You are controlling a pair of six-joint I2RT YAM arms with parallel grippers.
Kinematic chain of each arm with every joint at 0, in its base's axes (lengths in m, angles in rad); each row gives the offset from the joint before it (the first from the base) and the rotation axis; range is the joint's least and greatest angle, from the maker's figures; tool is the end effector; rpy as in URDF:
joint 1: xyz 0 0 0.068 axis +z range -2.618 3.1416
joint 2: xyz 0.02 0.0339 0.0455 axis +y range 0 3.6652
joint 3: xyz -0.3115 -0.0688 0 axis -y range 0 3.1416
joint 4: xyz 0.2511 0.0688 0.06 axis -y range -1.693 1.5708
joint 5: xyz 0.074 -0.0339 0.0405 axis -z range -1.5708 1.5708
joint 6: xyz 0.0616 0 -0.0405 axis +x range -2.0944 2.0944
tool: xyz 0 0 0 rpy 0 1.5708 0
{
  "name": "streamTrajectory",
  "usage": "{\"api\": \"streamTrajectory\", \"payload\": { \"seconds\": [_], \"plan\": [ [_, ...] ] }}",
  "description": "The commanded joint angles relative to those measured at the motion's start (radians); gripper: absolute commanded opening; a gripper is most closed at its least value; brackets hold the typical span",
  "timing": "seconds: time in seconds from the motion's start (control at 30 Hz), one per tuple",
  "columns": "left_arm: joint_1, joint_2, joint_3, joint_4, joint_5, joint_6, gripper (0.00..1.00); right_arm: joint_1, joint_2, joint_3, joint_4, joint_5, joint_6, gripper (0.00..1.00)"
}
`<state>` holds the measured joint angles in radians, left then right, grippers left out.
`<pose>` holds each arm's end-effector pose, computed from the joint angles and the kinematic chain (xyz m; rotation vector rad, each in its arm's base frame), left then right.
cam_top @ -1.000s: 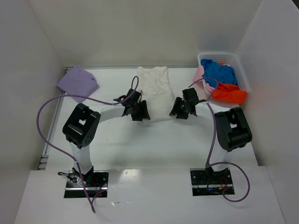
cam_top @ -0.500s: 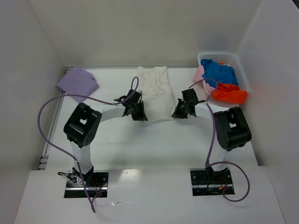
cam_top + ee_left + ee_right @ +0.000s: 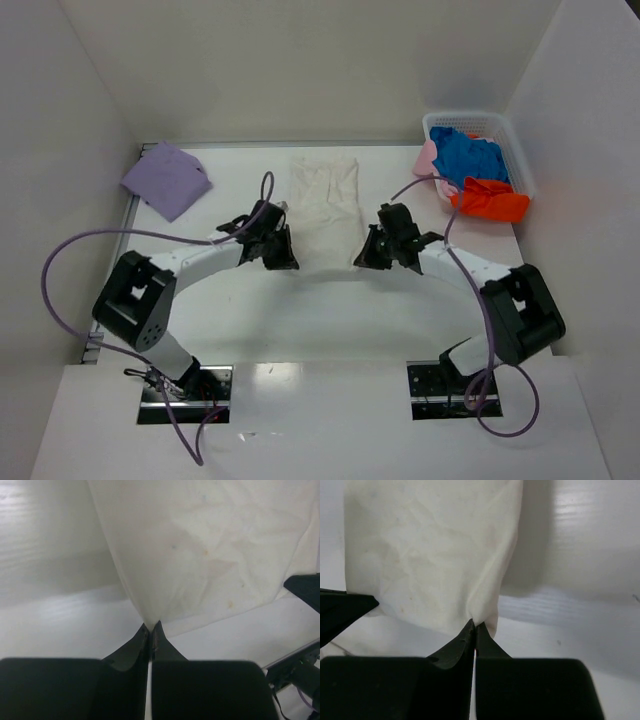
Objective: Fold and stack the t-shirts
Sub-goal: Grab one side of the 2/3 rectangular tshirt with both arms, then fold the long partially folded tshirt into a neat square
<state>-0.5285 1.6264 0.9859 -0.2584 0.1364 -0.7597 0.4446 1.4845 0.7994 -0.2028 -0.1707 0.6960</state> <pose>0.3054 -0.1880 0.2169 -0.2382 2.5889 -0.6869 0.2759 0.1430 0.2069 0.2449 2.5624 0.6789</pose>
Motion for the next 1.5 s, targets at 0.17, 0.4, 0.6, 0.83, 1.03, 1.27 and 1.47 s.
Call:
{"api": "streamTrajectory", "payload": {
  "seconds": [0.17,0.4,0.6,0.83,1.03,1.27,1.47],
  "plan": [
    [-0.002,-0.356,-0.032,-0.2,-0.029,-0.03,0.0,0.019,-0.271,0.004,-0.118,0.022,0.076,0.0],
    [0.045,-0.376,0.097,-0.257,-0.041,-0.004,0.0,0.019,-0.186,0.181,-0.145,0.056,0.028,0.0],
    [0.14,-0.261,0.22,-0.268,-0.032,0.057,0.0,-0.035,-0.035,0.374,-0.145,0.065,-0.029,0.0],
    [0.288,-0.131,0.304,-0.205,0.063,0.103,0.0,-0.058,0.173,0.616,-0.126,0.056,-0.069,0.0],
    [0.341,0.067,0.413,-0.168,0.115,0.132,0.0,-0.09,0.368,0.748,-0.106,0.033,-0.078,0.0],
    [0.361,0.265,0.513,-0.119,0.115,0.123,0.0,-0.138,0.572,0.915,-0.115,0.004,-0.105,0.0],
    [0.406,0.371,0.6,-0.119,0.115,0.123,0.0,-0.147,0.715,1.087,-0.139,-0.006,-0.127,0.0]
  ]
}}
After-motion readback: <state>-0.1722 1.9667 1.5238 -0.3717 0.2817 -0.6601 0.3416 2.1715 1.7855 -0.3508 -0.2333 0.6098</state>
